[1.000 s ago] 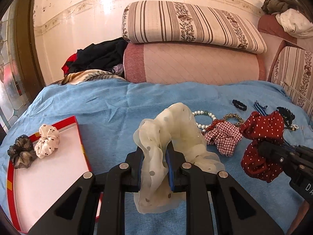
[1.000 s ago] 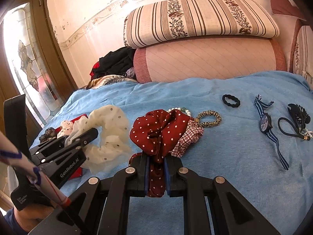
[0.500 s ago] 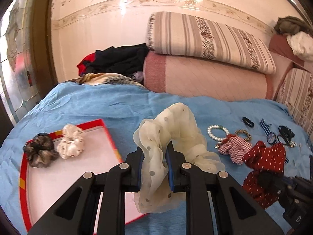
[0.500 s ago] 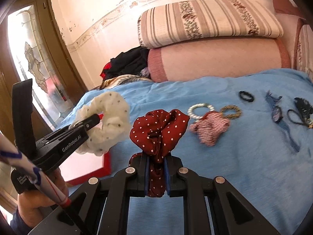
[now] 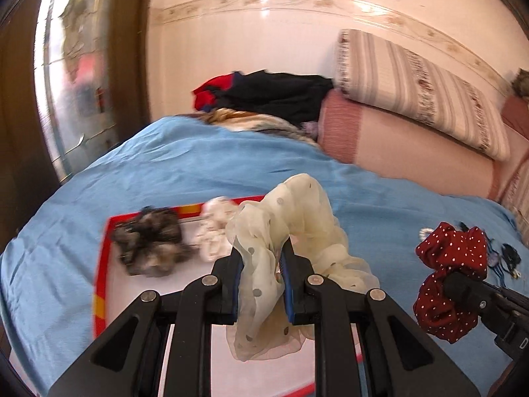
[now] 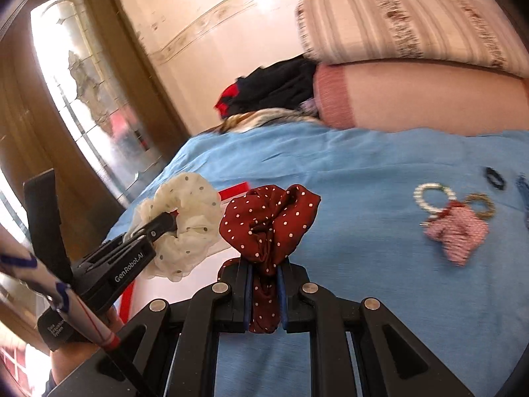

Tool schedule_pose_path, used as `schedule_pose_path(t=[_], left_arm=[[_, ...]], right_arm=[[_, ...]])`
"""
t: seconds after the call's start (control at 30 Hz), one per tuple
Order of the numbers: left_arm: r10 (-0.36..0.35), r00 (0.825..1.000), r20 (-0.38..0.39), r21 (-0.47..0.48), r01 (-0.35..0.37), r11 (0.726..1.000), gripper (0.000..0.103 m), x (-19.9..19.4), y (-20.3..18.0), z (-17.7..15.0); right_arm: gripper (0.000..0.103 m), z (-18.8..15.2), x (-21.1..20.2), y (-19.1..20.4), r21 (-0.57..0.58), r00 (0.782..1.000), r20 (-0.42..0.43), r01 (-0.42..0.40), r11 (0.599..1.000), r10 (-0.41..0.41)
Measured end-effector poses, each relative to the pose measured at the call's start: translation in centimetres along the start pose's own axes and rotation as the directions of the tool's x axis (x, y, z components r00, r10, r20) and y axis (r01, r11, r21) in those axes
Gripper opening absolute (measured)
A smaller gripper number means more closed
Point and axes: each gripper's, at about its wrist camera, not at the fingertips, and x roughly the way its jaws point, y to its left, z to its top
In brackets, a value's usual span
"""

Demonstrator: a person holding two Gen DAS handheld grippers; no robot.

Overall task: Organize jewelry
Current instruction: 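Carry the cream and red scrunchies over the red tray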

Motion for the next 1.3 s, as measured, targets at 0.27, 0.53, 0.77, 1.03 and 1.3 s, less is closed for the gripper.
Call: schedule_pose_path(t=[0.27,0.53,0.77,1.03,1.3], left_arm=[[0.085,0.994,-0.064,-0.093,-0.090,0.992,0.019,1.6,5.8,-0.2],[0.099,0.989,-0.108,-0.116,-0.111,0.987,0.019,2.6,6.6,-0.5],[0.109,0.981,-0.157,-0.124,-0.130,0.984,0.019,3.6,7.3,-1.0],[0.147,0.970,-0.196,-0.119,-0.172,0.978,0.019,4.7,7.8,-1.6],[0.157,0.964,-0.214,-0.118,-0.185,0.976,0.019,5.4,7.9,-1.9]], right_arm=[[0.014,0.9,4.4,4.0,-0.056,0.996,-0.069,-0.058,0.997,0.054],[0.014,1.9,8.8,5.3,-0.076,0.989,-0.138,-0.065,0.995,0.054],[0.014,2.4,11.6,4.8,-0.071,0.980,-0.195,-0.059,0.996,0.044],[0.014,2.2,15.0,4.5,-0.052,0.965,-0.259,-0.047,0.998,0.032],[0.016,2.2,16.7,4.8,-0.078,0.960,-0.279,-0.023,0.997,0.001]])
